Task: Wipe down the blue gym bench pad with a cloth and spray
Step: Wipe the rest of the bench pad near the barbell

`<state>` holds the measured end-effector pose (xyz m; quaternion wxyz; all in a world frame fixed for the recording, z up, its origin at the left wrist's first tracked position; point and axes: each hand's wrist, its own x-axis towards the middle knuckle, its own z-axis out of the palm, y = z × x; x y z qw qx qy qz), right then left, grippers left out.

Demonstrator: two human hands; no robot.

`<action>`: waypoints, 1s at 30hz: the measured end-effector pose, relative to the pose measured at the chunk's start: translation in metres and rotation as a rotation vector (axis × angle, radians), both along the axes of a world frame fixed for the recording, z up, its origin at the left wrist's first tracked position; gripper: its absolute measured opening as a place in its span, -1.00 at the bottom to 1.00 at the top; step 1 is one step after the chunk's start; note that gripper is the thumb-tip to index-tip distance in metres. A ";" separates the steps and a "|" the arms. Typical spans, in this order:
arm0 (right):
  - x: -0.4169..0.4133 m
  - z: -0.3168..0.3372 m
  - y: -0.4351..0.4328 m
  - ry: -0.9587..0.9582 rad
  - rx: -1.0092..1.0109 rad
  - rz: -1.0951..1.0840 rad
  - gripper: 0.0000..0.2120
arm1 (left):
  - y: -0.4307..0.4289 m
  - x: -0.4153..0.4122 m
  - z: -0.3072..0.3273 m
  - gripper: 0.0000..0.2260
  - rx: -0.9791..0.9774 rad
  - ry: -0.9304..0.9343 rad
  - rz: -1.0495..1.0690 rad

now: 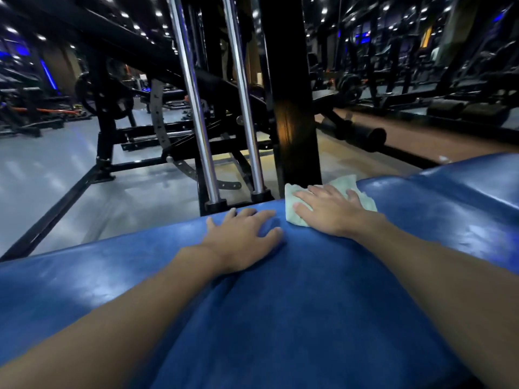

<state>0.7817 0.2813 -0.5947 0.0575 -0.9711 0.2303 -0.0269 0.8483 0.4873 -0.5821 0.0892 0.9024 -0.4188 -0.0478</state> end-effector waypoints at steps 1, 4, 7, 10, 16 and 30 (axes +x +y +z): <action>-0.003 0.000 -0.008 -0.009 -0.007 -0.005 -0.49 | -0.014 -0.007 0.000 -0.48 0.005 0.008 -0.029; -0.012 -0.001 -0.037 -0.013 -0.023 -0.040 -0.48 | -0.048 -0.022 -0.003 -0.41 0.069 -0.022 -0.076; -0.025 -0.001 -0.069 0.007 0.015 -0.110 -0.44 | -0.062 -0.028 -0.004 -0.28 0.154 -0.056 -0.060; -0.039 0.001 -0.098 0.024 0.046 -0.180 -0.42 | -0.061 -0.027 -0.004 -0.21 0.179 -0.069 -0.063; -0.071 0.004 -0.138 0.043 0.099 -0.329 -0.38 | -0.062 -0.025 -0.003 -0.22 0.224 -0.076 -0.064; -0.099 0.003 -0.068 0.074 0.097 -0.301 -0.44 | -0.031 -0.028 -0.003 -0.44 0.055 -0.004 -0.090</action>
